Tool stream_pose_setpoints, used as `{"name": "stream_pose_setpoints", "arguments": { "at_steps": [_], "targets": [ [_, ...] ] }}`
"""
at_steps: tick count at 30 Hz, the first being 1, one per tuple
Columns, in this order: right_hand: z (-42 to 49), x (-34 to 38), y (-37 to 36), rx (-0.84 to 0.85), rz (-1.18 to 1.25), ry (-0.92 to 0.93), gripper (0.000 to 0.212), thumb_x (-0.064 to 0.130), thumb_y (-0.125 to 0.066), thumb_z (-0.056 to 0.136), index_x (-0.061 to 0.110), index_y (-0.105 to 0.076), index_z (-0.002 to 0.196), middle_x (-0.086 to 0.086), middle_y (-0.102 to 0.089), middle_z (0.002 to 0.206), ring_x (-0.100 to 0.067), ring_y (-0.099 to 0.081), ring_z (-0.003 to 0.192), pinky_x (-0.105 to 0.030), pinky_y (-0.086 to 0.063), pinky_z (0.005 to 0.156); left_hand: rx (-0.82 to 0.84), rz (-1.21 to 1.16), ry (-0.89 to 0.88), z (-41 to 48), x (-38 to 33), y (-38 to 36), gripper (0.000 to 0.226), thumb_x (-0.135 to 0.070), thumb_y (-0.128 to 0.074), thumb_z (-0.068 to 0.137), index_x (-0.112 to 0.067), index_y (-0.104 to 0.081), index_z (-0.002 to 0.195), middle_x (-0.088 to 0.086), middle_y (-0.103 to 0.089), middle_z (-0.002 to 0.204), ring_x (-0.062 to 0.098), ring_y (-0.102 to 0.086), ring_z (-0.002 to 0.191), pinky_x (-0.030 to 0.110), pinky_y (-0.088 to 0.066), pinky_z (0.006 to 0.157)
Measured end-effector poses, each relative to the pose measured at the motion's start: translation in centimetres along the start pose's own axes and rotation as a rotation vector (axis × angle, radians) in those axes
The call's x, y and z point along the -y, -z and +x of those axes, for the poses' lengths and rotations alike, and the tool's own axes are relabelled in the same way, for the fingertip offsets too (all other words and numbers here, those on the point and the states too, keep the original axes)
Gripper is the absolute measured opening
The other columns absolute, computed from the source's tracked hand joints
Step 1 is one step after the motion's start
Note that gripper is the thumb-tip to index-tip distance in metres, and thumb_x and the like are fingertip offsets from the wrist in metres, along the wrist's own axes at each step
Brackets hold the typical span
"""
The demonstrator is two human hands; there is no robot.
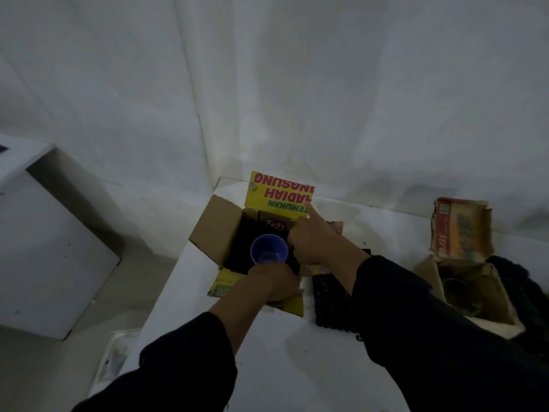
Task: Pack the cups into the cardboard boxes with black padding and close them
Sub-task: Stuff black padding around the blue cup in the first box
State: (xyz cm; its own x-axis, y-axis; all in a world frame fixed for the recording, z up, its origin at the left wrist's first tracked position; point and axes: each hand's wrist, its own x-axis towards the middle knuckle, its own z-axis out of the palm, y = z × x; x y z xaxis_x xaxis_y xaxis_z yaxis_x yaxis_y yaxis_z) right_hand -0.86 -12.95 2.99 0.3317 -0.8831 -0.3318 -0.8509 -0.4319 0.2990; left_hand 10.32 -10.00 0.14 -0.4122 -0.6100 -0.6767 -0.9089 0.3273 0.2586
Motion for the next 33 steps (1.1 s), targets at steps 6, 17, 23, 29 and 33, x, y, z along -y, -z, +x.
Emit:
{"name": "stream_pose_setpoints", "arguments": {
  "at_steps": [6, 17, 23, 29, 33],
  "targets": [
    [0.0, 0.6, -1.4, 0.109, 0.222, 0.000, 0.038, 0.026, -0.046, 0.089, 0.021, -0.039, 0.051, 0.006, -0.044, 0.053, -0.007, -0.040, 0.059, -0.052, 0.013, 0.117, -0.007, -0.134, 0.016, 0.0, 0.2, -0.2, 0.035, -0.040, -0.033, 0.100, -0.019, -0.041, 0.074, 0.000, -0.042, 0.066, 0.015, -0.036, 0.060, 0.038, -0.039, 0.079],
    [0.0, 0.7, -2.6, 0.050, 0.274, -0.040, 0.037, 0.029, -0.046, 0.089, 0.022, -0.041, 0.053, 0.007, -0.046, 0.055, -0.014, -0.044, 0.074, -0.049, 0.008, 0.118, 0.074, -0.110, 0.051, -1.3, -0.2, 0.7, 0.030, -0.039, -0.029, 0.101, -0.018, -0.048, 0.090, 0.008, -0.052, 0.087, 0.017, -0.046, 0.071, 0.030, -0.041, 0.076],
    [-0.3, -0.2, -2.0, 0.047, 0.212, -0.030, 0.025, 0.025, -0.040, 0.091, 0.018, -0.059, 0.077, -0.001, -0.060, 0.083, -0.020, -0.053, 0.088, -0.052, -0.001, 0.117, -0.082, -0.141, 0.089, -2.9, 0.2, 1.4, 0.035, -0.027, -0.029, 0.102, -0.023, -0.039, 0.068, 0.005, -0.055, 0.092, 0.014, -0.052, 0.073, 0.030, -0.040, 0.076],
    [-3.2, -1.4, -1.6, -0.087, 0.296, -0.057, 0.036, 0.029, -0.036, 0.097, 0.018, -0.058, 0.123, -0.003, -0.058, 0.128, -0.023, -0.047, 0.124, -0.051, -0.008, 0.115, -0.244, -0.102, -0.034, -5.1, -0.2, 2.3, 0.037, -0.027, -0.038, 0.099, -0.009, -0.053, 0.128, 0.011, -0.056, 0.120, 0.028, -0.052, 0.118, 0.034, -0.043, 0.095],
    [-6.3, -2.2, -1.2, -0.188, 0.340, -0.124, 0.044, 0.033, -0.036, 0.098, 0.020, -0.039, 0.141, -0.002, -0.039, 0.148, -0.020, -0.029, 0.140, -0.048, -0.008, 0.118, -0.416, -0.065, -0.134, -6.1, -1.4, 2.3, 0.042, -0.034, -0.041, 0.098, -0.009, -0.047, 0.131, 0.011, -0.055, 0.120, 0.028, -0.053, 0.108, 0.039, -0.045, 0.095]
  ]
}}
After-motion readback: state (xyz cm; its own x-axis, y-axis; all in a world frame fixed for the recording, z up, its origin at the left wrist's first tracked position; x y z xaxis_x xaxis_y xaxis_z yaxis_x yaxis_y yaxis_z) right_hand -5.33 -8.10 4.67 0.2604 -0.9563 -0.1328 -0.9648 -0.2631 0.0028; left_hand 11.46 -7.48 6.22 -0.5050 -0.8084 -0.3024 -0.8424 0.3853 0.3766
